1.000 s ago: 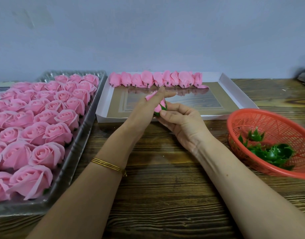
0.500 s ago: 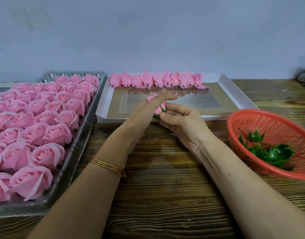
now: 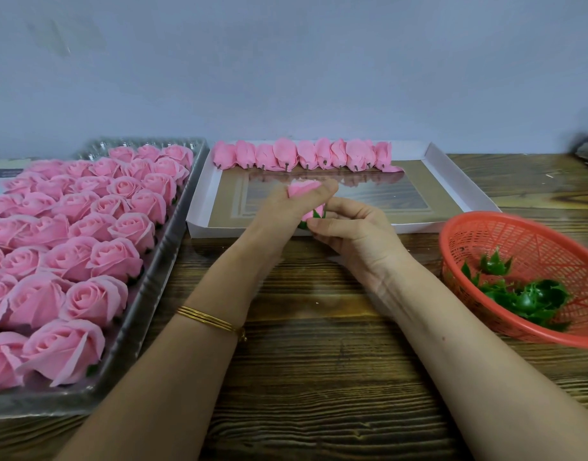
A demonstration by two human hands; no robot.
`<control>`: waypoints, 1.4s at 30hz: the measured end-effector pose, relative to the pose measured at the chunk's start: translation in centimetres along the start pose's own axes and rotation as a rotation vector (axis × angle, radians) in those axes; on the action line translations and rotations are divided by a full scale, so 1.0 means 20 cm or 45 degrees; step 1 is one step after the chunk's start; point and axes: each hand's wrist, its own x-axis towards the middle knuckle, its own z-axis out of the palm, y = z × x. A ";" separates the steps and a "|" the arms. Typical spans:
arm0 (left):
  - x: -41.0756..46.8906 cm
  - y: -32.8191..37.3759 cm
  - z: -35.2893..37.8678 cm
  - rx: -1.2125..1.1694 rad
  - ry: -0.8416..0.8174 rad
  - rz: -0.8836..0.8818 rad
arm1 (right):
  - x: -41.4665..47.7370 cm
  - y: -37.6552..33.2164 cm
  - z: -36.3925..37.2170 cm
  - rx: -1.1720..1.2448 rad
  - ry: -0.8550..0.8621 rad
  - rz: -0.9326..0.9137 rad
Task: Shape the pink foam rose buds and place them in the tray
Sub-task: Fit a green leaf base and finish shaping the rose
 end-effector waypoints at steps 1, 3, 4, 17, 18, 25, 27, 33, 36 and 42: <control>0.00 0.01 0.01 -0.024 0.012 0.016 | 0.00 0.00 0.00 0.003 0.018 -0.014; -0.01 0.02 0.01 -0.064 0.045 0.002 | 0.01 0.01 0.00 0.009 0.053 -0.048; -0.01 0.02 0.01 -0.079 0.061 -0.023 | 0.01 0.01 0.00 0.010 0.079 -0.066; 0.00 0.00 0.09 -0.094 0.082 -0.122 | 0.01 0.03 0.02 -0.156 0.320 -0.206; 0.00 0.00 0.09 -0.092 0.096 -0.117 | 0.00 0.03 0.03 -0.169 0.308 -0.207; 0.01 -0.03 0.09 -0.154 0.087 -0.101 | -0.03 0.00 0.04 -0.174 0.249 -0.168; 0.01 -0.03 0.09 -0.171 0.066 -0.086 | -0.03 0.00 0.05 -0.200 0.238 -0.159; 0.02 -0.05 0.08 -0.237 0.064 -0.067 | -0.04 -0.01 0.05 -0.180 0.218 -0.142; 0.03 -0.06 0.08 -0.240 0.059 -0.044 | -0.05 -0.01 0.05 -0.198 0.213 -0.120; 0.04 -0.08 0.07 -0.180 0.077 0.017 | -0.05 -0.02 0.04 -0.211 0.200 -0.070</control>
